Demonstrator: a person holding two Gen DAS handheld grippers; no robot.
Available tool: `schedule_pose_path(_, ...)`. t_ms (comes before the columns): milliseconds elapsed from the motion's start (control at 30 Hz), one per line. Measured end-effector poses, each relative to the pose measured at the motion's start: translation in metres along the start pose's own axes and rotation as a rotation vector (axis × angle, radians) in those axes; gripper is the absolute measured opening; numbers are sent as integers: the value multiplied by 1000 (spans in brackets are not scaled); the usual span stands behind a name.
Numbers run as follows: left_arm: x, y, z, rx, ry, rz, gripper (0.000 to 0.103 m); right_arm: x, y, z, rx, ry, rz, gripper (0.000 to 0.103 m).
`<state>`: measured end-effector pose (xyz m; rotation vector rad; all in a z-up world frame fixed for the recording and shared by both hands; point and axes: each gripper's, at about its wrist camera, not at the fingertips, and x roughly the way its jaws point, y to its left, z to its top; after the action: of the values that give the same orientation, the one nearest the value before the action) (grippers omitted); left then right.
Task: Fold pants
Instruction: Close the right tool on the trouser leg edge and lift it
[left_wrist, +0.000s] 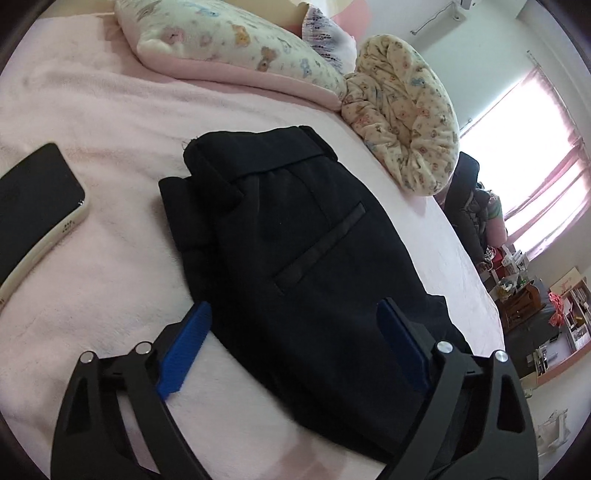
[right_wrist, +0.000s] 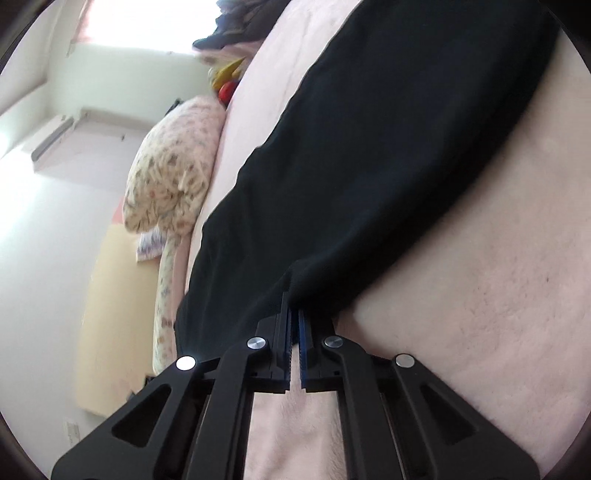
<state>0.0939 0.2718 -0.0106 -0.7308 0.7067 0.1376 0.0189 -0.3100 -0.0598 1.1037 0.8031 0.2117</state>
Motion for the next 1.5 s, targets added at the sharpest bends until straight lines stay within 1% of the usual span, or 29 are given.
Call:
schedule_pose_path(33,-1,0,-3,12,1,8,91,-3,5,-1,-31,36,-22,8)
schedule_pose_path(100,1,-1,-1,21,-2,19,91,-12,13,-4,-76,52,-36,9)
schedule_pose_path(133,1,-4,-1,18,-4,19,91,-23,19,-4,-118,22,-37,9)
schedule_pose_path(200,-2,-4,-2,1,-10,11,92,-47,29,2,-197,-73,-31,9)
schedule_pose_path(267,-4,-5,-2,-13,-27,-10,92,-65,33,20,-240,-171,-53,9)
schedule_pose_path(333,-2,-10,-1,-4,-32,-41,95,-69,26,41,-227,-199,-109,9)
schedule_pose_path(433,2,-9,-3,7,-15,-12,97,-71,-4,73,-150,-239,-227,9)
schedule_pose_path(467,3,-8,-3,7,-11,-9,97,-72,-25,83,-97,-252,-283,9)
schedule_pose_path(500,4,-9,-3,11,-12,0,97,-70,-41,89,-53,-227,-239,0)
schedule_pose_path(533,5,-10,-3,16,-14,5,97,-73,-54,92,4,-211,-172,0)
schedule_pose_path(567,5,-12,-4,23,-15,12,98,-79,-58,93,50,-203,-132,0)
schedule_pose_path(600,6,-13,-4,29,-16,17,99,-85,-55,93,56,-211,-140,2)
schedule_pose_path(633,6,-14,-4,34,-18,24,99,-96,-49,93,37,-250,-144,4)
schedule_pose_path(667,6,-15,-4,32,-20,24,99,-116,-44,94,8,-324,-128,4)
schedule_pose_path(700,5,-14,-4,23,-22,17,99,-129,-42,95,8,-374,-127,7)
schedule_pose_path(733,3,-13,-3,12,-25,7,99,-149,-44,99,31,-441,-132,27)
schedule_pose_path(767,0,-12,-3,-5,-36,-12,99,-162,-49,101,54,-480,-146,47)
schedule_pose_path(800,-3,-10,-2,-18,-47,-33,99,-180,-57,107,94,-531,-185,80)
schedule_pose_path(867,-7,-10,-1,-30,-66,-59,99,-208,-74,117,159,-602,-221,79)
schedule_pose_path(900,-9,-9,0,-34,-75,-73,99,-216,-81,121,180,-615,-227,73)
schedule_pose_path(933,-11,-10,0,-38,-84,-87,99,-224,-91,125,214,-632,-233,64)
schedule_pose_path(1000,-12,-11,-1,-41,-94,-99,99,-233,-106,130,277,-649,-237,62)
schedule_pose_path(1033,-12,-12,-1,-40,-93,-99,100,-234,-113,133,299,-645,-249,60)
schedule_pose_path(1100,-10,-14,-2,-33,-85,-87,100,-236,-124,139,323,-635,-281,60)
schedule_pose_path(1167,-7,-15,-2,-32,-79,-82,100,-245,-137,141,337,-625,-304,58)
schedule_pose_path(1233,-6,-15,-2,-29,-75,-76,100,-243,-143,144,344,-618,-328,56)
schedule_pose_path(1400,0,-17,-3,-22,-63,-64,100,-227,-135,151,302,-620,-356,54)
schedule_pose_path(1467,1,-18,-2,-20,-63,-59,100,-225,-139,157,295,-628,-359,51)
schedule_pose_path(1500,2,-18,-2,-18,-62,-57,101,-224,-141,158,295,-636,-354,48)
